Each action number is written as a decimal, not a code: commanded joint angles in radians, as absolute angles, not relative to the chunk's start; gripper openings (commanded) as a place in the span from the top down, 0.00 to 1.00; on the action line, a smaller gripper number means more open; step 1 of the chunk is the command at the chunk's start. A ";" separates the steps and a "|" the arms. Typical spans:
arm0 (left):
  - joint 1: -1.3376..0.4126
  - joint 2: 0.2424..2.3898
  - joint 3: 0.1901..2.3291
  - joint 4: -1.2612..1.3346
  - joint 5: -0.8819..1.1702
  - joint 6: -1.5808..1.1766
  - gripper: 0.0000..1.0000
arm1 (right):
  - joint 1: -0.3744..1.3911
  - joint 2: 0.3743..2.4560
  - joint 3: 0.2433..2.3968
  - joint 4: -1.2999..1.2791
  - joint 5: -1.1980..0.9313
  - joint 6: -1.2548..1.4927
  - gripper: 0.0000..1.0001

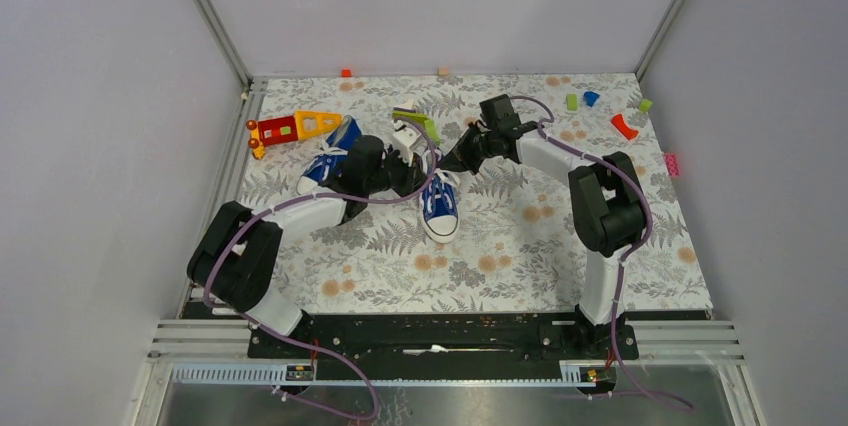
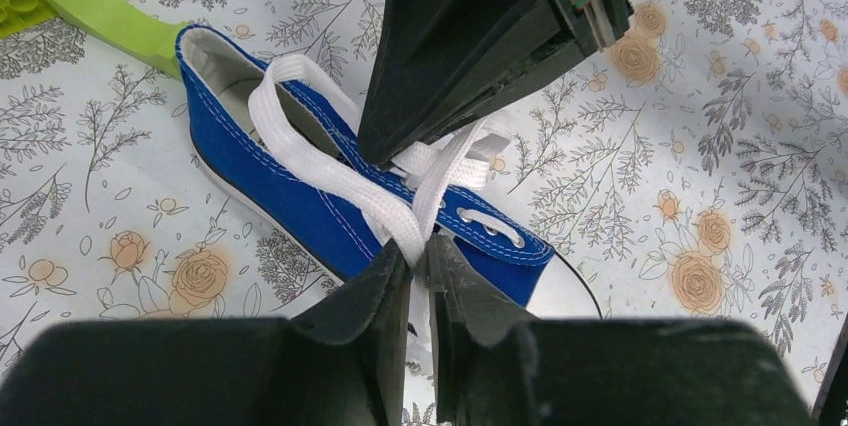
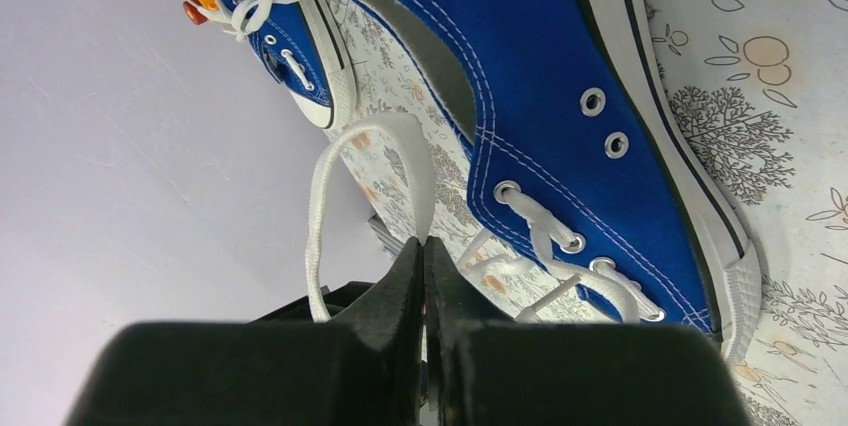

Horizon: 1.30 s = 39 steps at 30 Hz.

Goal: Tie the shoes

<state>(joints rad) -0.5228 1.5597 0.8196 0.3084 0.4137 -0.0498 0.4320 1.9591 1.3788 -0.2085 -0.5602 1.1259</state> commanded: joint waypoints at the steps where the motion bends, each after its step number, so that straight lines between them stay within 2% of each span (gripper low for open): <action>1: -0.529 1.501 0.817 0.355 0.399 -0.030 0.83 | 0.446 1.909 1.413 -0.191 -0.554 1.137 1.00; 5: -0.531 1.492 0.816 0.342 0.390 -0.021 0.86 | 0.456 1.908 1.448 -0.276 -0.554 1.047 1.00; 8: -0.532 1.488 0.818 0.335 0.388 -0.018 0.96 | 0.456 1.917 1.443 -0.306 -0.581 0.992 1.00; 10: -0.531 1.490 0.818 0.332 0.386 -0.016 0.98 | 0.457 1.922 1.439 -0.317 -0.605 0.955 1.00; 23: -0.536 1.517 0.822 0.333 0.417 -0.037 0.98 | 0.483 1.956 1.493 -0.496 -0.672 0.747 1.00; 36: -0.549 1.560 0.785 0.425 0.474 -0.122 0.98 | 0.518 2.049 1.571 -0.647 -0.652 0.527 0.92; 39: -0.548 1.579 0.798 0.432 0.550 -0.138 0.99 | 0.518 2.072 1.588 -0.651 -0.624 0.523 0.91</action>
<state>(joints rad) -0.5457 1.5597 0.7910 0.3519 0.4438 -0.1070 0.5106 2.0480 1.5345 -0.6014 -0.6388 0.5785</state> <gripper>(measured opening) 0.031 0.085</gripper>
